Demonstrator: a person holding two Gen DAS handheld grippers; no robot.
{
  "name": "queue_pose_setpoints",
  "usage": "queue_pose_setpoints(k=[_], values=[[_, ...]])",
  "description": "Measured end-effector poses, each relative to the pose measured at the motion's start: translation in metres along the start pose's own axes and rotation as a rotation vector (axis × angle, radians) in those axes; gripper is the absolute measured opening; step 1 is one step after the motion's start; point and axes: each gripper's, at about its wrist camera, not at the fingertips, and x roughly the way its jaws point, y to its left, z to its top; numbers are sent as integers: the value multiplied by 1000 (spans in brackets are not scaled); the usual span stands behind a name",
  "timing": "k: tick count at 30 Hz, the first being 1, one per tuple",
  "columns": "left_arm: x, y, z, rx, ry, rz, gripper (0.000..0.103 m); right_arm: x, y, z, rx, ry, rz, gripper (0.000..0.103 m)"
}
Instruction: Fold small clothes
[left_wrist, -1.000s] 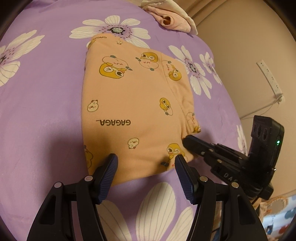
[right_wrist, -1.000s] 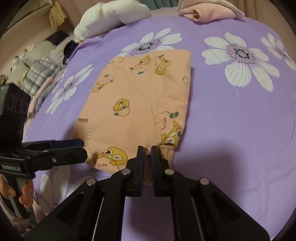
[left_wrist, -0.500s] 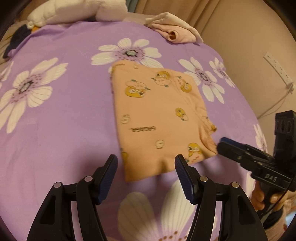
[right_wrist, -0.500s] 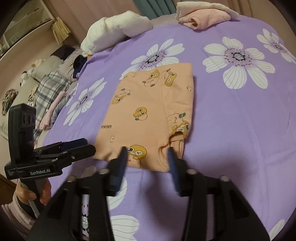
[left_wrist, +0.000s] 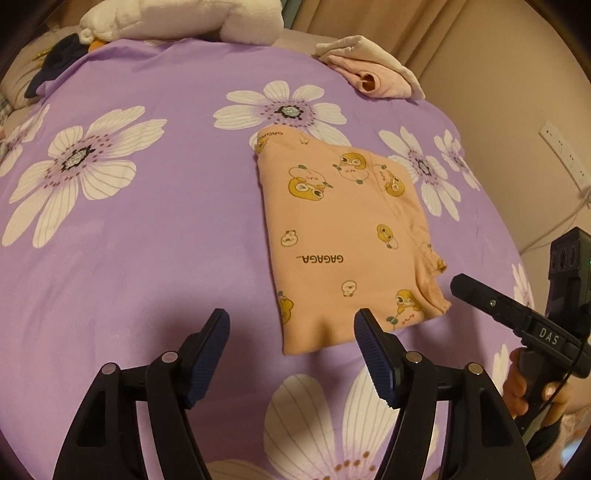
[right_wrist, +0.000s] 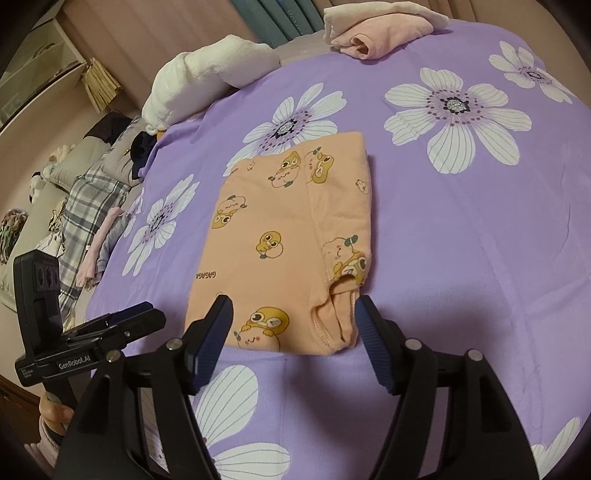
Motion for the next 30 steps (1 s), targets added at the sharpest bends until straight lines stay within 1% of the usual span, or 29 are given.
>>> queue_pose_setpoints(k=[4, 17, 30], values=[[2, 0, 1, -3, 5, 1, 69, 1, -4, 2, 20, 3, 9, 72], [6, 1, 2, -4, 15, 5, 69, 6, -12, 8, 42, 12, 2, 72], [25, 3, 14, -8, 49, -4, 69, 18, -33, 14, 103, 27, -1, 72]])
